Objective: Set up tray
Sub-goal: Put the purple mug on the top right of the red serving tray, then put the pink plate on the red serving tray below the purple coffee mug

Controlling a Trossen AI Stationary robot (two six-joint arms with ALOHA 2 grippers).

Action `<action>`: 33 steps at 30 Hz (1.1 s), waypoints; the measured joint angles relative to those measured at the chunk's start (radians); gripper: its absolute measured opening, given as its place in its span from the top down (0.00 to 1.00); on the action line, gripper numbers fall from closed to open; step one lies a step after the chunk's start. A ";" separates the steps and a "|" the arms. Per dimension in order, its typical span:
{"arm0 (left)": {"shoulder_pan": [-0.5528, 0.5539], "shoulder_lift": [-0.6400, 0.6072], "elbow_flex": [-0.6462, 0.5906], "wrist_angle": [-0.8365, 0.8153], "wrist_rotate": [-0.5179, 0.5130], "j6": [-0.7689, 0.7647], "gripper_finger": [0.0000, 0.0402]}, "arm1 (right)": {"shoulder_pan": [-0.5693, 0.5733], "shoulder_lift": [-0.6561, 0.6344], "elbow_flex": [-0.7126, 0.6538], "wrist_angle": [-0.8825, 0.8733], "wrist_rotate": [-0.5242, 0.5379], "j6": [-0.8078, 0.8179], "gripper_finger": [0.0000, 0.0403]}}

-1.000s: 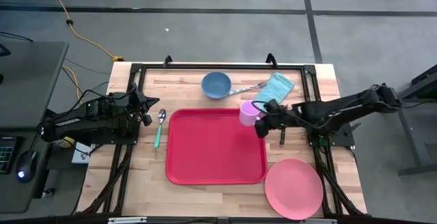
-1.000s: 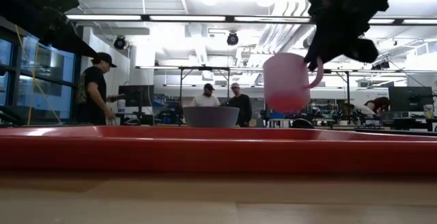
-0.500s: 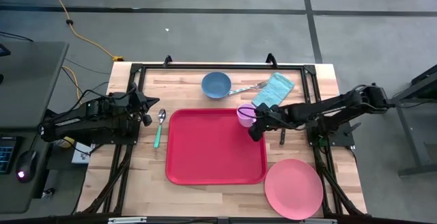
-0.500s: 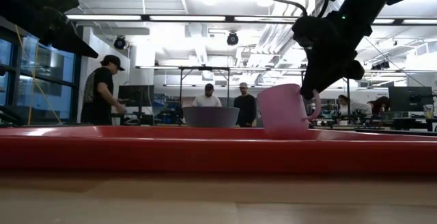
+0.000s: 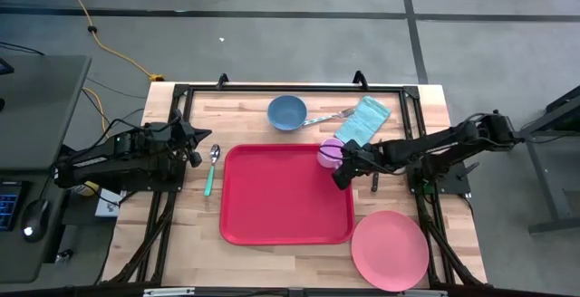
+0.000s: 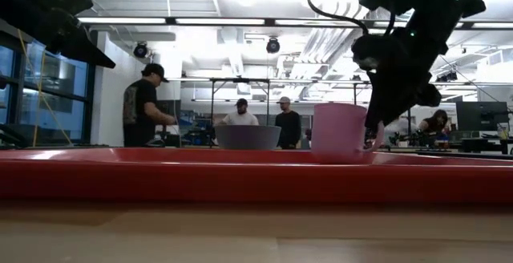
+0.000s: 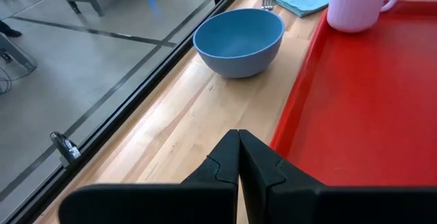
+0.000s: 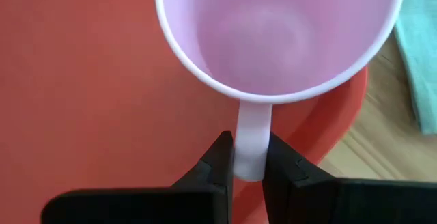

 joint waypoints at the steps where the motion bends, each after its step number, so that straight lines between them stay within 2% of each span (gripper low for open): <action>1: 0.000 0.000 0.000 0.000 -0.001 0.000 0.90 | 0.000 0.000 -0.001 0.008 -0.001 0.001 0.93; 4: 0.000 0.000 0.000 0.000 -0.001 0.001 0.90 | 0.000 0.000 -0.002 0.015 -0.003 0.002 0.92; 11: 0.000 0.000 0.000 0.000 -0.001 0.002 0.90 | 0.000 0.001 -0.004 0.014 -0.040 0.002 0.68; 20: 0.000 0.000 0.000 0.000 -0.001 0.002 0.90 | 0.000 -0.026 -0.004 0.067 -0.051 -0.018 0.51; 26: 0.000 0.000 0.000 0.000 0.000 0.002 0.90 | -0.019 -0.122 -0.003 0.054 -0.035 -0.017 0.45; 33: 0.000 0.000 0.000 0.000 0.000 0.002 0.90 | -0.073 -0.313 -0.002 0.045 -0.014 -0.070 0.44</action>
